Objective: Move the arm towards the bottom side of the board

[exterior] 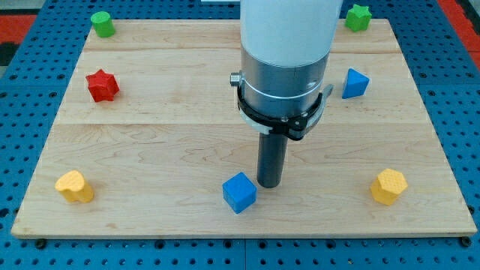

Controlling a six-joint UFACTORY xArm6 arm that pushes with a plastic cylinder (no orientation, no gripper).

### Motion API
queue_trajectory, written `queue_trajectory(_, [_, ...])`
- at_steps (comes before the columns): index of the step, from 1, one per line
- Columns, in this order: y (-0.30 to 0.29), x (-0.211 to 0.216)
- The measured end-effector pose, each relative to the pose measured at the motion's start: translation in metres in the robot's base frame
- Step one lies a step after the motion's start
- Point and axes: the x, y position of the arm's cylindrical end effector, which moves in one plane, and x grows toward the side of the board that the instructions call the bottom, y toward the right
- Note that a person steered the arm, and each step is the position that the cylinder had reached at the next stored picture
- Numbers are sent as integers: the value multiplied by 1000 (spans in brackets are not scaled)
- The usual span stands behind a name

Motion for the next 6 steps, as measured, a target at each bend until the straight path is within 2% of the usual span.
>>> queue_trajectory(1, [2, -3])
queue_trajectory(2, [28, -8])
queue_trajectory(3, [35, 3])
queue_trajectory(4, [51, 33])
queue_trajectory(6, [151, 60])
